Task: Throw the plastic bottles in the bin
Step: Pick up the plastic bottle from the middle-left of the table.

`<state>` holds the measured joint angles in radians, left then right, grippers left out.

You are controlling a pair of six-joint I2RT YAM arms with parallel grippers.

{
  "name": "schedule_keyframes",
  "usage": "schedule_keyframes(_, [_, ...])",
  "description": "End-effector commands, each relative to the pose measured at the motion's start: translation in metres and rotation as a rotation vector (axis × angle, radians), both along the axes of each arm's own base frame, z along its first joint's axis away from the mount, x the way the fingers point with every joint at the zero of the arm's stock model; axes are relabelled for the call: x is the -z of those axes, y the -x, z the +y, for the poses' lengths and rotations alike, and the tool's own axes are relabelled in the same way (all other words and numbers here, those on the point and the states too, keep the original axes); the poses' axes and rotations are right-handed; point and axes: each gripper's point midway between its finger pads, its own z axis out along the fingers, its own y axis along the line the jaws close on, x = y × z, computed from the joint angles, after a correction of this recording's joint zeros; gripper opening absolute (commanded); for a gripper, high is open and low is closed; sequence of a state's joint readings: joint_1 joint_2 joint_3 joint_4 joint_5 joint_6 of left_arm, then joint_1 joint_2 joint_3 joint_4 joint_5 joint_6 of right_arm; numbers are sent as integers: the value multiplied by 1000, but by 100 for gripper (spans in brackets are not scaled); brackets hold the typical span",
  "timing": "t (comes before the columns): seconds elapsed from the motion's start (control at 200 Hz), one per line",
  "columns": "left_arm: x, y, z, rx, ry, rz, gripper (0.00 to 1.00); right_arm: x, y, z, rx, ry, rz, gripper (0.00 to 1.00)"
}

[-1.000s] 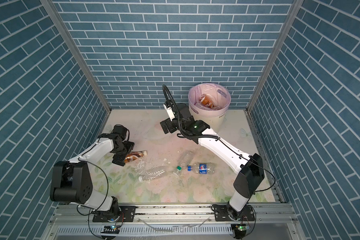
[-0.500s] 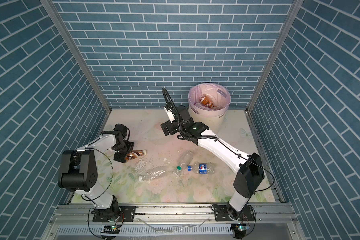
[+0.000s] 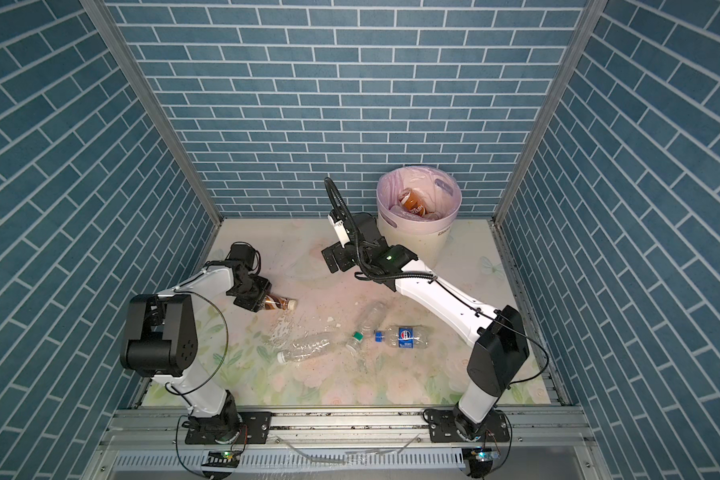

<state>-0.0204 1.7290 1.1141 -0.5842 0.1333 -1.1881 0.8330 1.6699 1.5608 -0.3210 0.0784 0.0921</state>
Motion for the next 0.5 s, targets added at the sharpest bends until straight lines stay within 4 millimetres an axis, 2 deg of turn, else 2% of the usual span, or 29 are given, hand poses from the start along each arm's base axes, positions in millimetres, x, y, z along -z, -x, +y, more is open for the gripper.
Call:
schedule_keyframes(0.0, [-35, -43, -22, 195, 8, -155, 56, -9, 7, -3, -4, -56, 18, 99])
schedule_keyframes(0.125, [-76, -69, -44, 327, -33, -261, 56, -9, 7, -6, -13, -93, 58, 99])
schedule_keyframes(0.285, [-136, -98, -89, 493, -37, -468, 56, -8, 6, -8, -15, -123, 91, 99])
schedule_keyframes(0.395, [-179, -108, -130, 631, -41, -607, 58, -5, 3, -7, -14, -134, 110, 98])
schedule_keyframes(0.495, [-214, -107, -157, 712, -78, -689, 59, -3, 0, -5, -13, -148, 128, 95])
